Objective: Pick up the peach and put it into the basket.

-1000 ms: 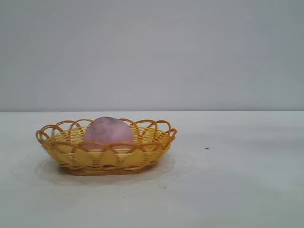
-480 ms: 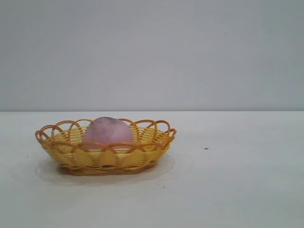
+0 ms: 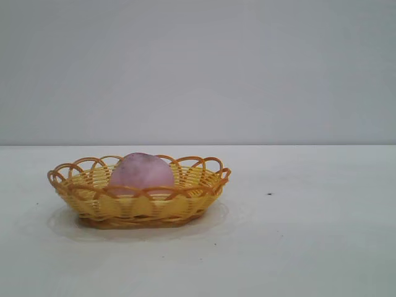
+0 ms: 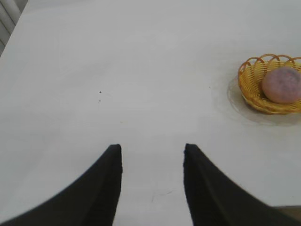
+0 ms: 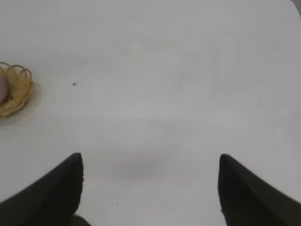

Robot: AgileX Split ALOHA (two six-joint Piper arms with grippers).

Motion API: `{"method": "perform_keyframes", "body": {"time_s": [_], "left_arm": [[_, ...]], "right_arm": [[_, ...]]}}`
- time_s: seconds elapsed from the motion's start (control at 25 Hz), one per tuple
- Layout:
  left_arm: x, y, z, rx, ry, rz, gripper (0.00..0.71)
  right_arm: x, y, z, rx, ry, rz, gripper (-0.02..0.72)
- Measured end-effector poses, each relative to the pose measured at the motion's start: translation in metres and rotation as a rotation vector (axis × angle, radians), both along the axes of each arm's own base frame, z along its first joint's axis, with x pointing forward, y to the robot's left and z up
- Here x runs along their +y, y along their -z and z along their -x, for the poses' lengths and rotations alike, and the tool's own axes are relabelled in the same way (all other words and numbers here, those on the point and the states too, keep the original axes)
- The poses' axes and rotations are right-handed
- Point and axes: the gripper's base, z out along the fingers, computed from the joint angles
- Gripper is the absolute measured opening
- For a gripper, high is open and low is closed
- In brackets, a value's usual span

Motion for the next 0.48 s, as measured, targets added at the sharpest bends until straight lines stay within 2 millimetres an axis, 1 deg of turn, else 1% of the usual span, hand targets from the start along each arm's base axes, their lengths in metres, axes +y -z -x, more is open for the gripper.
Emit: {"method": "perform_keyframes", "body": {"time_s": [0.12, 0.48], "left_arm": [[-0.0001, 0.0000, 0.0000, 0.000, -0.015, 0.000, 0.268], [-0.0002, 0.0000, -0.0001, 0.000, -0.025, 0.000, 0.268]], "right_arm": [[-0.0004, 0.0002, 0.0031, -0.022, -0.005, 0.001, 0.509], [0.0005, 0.0003, 0.0034, -0.022, -0.019, 0.005, 0.509]]}}
